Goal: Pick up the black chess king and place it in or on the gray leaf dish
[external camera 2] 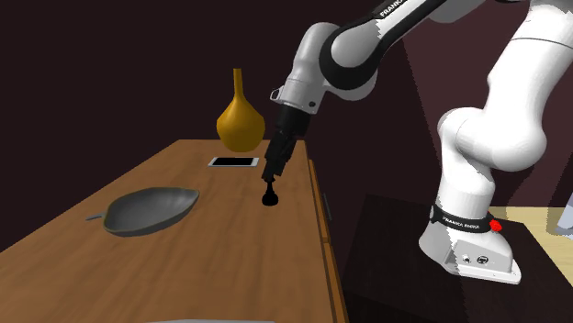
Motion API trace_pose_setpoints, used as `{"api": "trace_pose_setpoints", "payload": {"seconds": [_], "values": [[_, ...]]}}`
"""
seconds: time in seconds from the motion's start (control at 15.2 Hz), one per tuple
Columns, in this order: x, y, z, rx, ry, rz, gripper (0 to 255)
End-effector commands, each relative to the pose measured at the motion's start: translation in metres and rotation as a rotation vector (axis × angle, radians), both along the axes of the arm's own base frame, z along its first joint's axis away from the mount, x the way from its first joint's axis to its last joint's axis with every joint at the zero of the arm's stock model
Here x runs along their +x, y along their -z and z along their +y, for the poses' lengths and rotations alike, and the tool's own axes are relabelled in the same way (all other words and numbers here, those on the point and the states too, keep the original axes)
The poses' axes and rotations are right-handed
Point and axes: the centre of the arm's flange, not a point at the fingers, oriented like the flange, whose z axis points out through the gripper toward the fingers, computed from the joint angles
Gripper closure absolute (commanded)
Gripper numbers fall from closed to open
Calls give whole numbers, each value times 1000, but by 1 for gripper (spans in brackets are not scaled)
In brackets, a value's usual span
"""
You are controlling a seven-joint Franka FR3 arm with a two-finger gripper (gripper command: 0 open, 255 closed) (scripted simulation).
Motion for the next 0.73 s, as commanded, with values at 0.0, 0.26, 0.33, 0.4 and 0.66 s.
{"api": "trace_pose_setpoints", "payload": {"seconds": [0.0,0.26,0.33,0.4,0.66], "values": [[1,2,1,0,0,0,0],[1,2,1,0,0,0,0],[1,2,1,0,0,0,0],[1,2,1,0,0,0,0],[1,2,1,0,0,0,255]]}}
